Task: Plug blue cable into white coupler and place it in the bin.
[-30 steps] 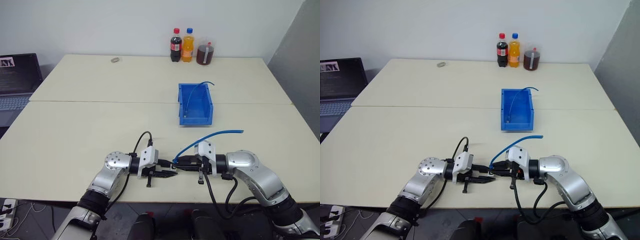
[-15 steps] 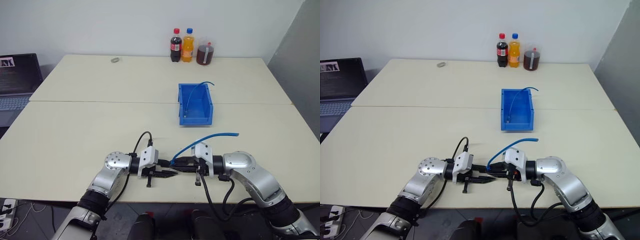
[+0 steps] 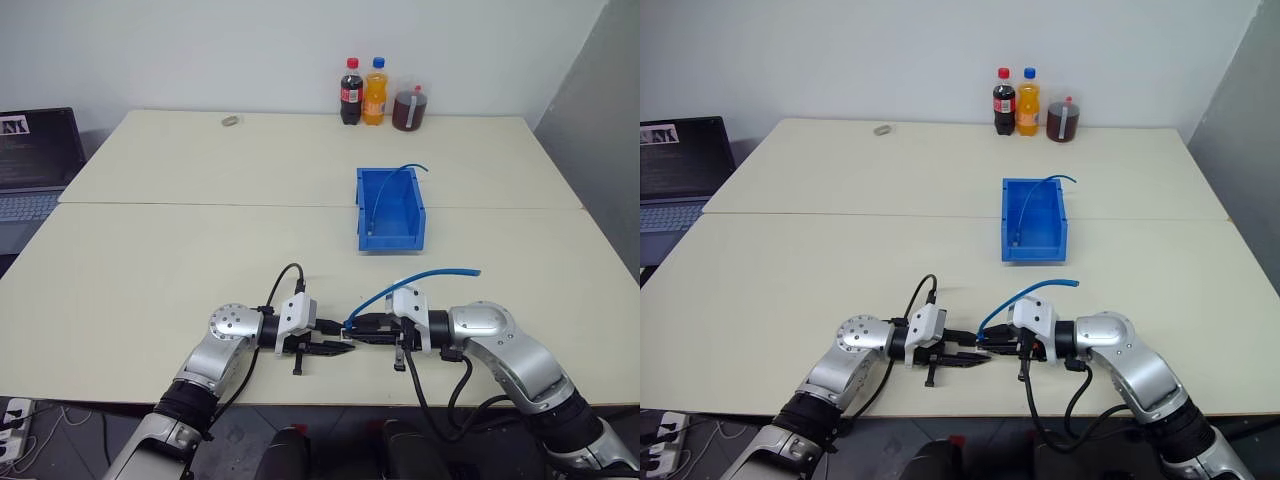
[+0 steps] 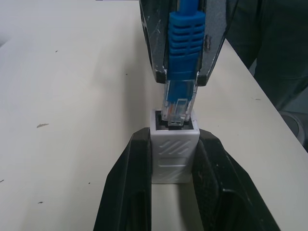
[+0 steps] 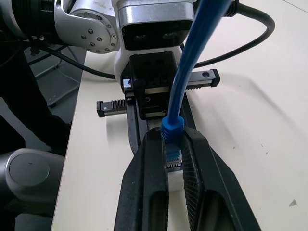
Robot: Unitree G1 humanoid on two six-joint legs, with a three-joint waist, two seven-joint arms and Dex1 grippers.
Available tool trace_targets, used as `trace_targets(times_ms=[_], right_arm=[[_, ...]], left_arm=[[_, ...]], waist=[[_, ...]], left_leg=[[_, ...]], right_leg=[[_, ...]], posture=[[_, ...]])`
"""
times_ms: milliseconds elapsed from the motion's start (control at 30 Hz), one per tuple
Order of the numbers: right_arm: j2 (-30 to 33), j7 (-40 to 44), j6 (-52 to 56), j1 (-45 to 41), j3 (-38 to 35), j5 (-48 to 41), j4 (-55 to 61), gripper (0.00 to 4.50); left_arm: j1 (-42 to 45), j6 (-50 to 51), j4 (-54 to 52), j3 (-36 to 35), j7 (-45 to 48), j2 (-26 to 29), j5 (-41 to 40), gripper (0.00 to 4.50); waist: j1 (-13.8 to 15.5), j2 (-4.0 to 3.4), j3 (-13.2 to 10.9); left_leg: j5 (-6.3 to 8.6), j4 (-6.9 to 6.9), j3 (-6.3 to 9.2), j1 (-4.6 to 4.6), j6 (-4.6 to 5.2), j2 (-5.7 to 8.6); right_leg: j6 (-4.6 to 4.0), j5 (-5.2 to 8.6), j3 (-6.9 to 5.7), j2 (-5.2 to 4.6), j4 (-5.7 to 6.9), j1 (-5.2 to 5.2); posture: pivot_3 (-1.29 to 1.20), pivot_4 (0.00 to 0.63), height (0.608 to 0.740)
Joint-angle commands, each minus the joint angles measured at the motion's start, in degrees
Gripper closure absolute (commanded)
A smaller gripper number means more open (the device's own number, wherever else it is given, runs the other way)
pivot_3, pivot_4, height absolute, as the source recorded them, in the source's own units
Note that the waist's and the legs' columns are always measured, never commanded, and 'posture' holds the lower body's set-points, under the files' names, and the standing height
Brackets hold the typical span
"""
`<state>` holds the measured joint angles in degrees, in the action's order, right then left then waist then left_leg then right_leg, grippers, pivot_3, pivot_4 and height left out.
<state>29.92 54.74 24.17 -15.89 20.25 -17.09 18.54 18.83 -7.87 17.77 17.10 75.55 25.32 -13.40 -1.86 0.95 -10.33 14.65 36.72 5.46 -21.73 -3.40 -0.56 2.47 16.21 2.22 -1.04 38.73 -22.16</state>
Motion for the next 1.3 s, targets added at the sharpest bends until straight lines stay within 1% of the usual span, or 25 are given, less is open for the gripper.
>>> trace_targets(times_ms=[33,667,967,1067,1133,1167,1300], right_arm=[[-0.21,0.26,-0.55,0.59,-0.37,-0.46,0.96,4.37],[-1.18,0.12,-1.54,0.45,0.16,1.04,-0.85,4.37],[-1.58,0.17,-7.66,1.9,3.0,5.25,-8.36,4.37],[-1.18,0.54,-9.98,1.9,4.09,7.03,-10.91,4.37],[-1.23,0.64,-11.23,1.64,4.95,8.0,-12.65,4.37],[-1.27,0.72,-11.69,1.49,5.25,8.3,-13.27,4.37],[-1.27,1.09,-12.74,0.98,5.67,8.66,-15.03,4.37]], left_arm=[[-2.7,2.02,3.7,2.54,0.43,1.95,4.04,3.7],[-2.98,2.33,3.31,2.64,0.36,2.01,4.02,3.7],[-2.98,2.37,3.41,2.71,0.49,2.14,4.05,3.7],[-2.97,2.36,3.45,2.69,0.63,2.28,3.98,3.7],[-2.99,2.36,3.44,2.72,0.74,2.37,4.0,3.7],[-3.0,2.39,3.43,2.71,0.78,2.38,4.0,3.7],[-2.96,2.62,3.12,2.81,0.7,2.4,3.91,3.7]], waist=[[0.0,0.01,0.03],[-0.01,0.01,0.06],[-0.11,0.04,0.6],[-0.19,0.06,0.69],[-0.28,0.13,0.87],[-0.35,0.14,1.06],[-0.52,0.11,1.33]], left_leg=[[0.0,0.0,0.0,0.0,0.0,0.0],[0.0,0.0,0.0,0.0,0.0,0.0],[0.01,-0.04,-0.05,0.09,0.01,-0.02],[0.02,-0.13,-0.12,0.39,0.03,-0.04],[0.03,-0.43,-0.23,0.94,0.04,-0.06],[0.03,-0.56,-0.24,1.05,0.04,-0.08],[0.03,-0.69,-0.18,1.1,0.05,-0.16]], right_leg=[[0.0,0.0,0.0,0.0,0.0,0.0],[0.0,0.01,0.0,0.01,0.0,0.0],[0.0,0.02,0.05,0.03,0.0,0.03],[-0.05,0.07,0.1,0.04,-0.01,0.25],[-0.15,0.17,0.16,0.04,-0.15,0.7],[-0.2,0.22,0.15,0.04,-0.19,0.76],[-0.27,0.31,0.1,0.12,-0.19,0.77]], posture=[[0.0,0.15,0.74],[0.0,0.15,0.74],[0.0,0.15,0.74],[0.0,0.15,0.74],[0.0,0.15,0.74],[0.0,0.15,0.74],[0.0,0.15,0.74]])
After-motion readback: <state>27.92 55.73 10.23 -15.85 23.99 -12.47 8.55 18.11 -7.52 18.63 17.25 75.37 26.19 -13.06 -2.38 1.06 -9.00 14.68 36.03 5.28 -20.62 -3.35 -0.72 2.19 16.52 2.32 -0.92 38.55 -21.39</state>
